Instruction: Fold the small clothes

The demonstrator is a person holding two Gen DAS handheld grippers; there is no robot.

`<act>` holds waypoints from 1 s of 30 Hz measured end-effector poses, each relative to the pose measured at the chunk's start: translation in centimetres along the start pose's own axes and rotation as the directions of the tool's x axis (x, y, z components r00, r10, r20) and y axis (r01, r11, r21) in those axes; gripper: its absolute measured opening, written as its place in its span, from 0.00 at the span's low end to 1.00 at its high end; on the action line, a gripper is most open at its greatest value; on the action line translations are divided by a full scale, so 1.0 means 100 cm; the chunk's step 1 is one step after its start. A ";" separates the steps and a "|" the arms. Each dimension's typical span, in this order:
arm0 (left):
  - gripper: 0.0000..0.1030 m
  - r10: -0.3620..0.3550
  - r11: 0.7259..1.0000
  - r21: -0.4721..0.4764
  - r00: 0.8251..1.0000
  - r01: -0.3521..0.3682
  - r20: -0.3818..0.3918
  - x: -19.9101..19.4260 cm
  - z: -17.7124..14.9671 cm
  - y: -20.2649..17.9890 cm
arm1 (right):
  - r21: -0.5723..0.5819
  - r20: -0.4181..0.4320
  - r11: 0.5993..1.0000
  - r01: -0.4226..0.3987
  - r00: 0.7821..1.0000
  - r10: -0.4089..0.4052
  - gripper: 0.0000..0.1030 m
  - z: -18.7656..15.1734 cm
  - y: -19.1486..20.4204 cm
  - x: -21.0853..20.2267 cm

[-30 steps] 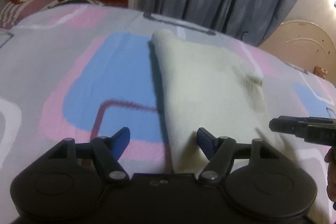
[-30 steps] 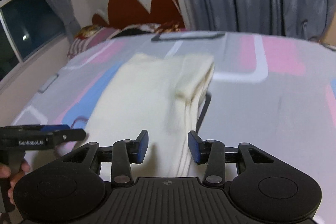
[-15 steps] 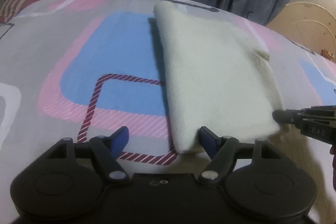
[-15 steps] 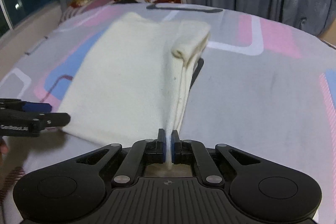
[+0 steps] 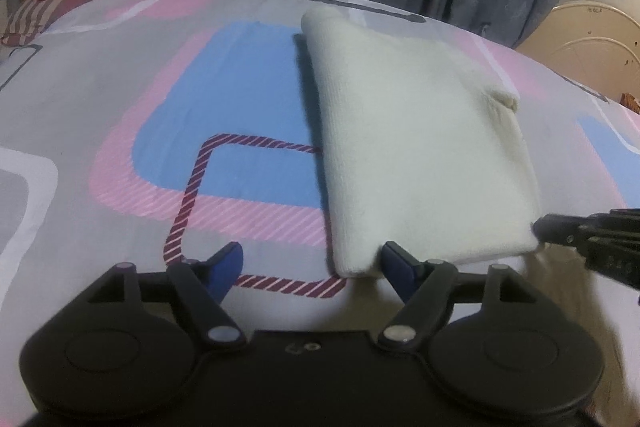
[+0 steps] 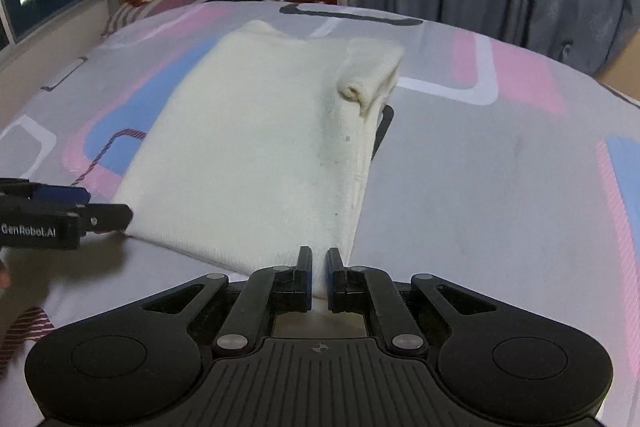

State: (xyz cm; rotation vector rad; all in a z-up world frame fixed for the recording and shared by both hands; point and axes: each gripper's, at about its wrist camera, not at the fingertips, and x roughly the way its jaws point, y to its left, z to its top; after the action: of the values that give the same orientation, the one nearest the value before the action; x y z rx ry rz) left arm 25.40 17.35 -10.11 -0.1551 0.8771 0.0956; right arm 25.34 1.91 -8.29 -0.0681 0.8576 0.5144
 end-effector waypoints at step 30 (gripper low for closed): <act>1.00 -0.067 0.996 0.079 0.975 0.051 0.211 -0.220 -0.114 -0.042 | 0.134 0.225 0.985 0.106 0.965 -0.135 1.00 -0.108 0.061 -0.236</act>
State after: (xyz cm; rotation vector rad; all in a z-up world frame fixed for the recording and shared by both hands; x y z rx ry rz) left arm 3.38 10.78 0.15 -0.1002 0.6596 0.0235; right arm 2.21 -5.12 2.84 0.0507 0.6480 0.3470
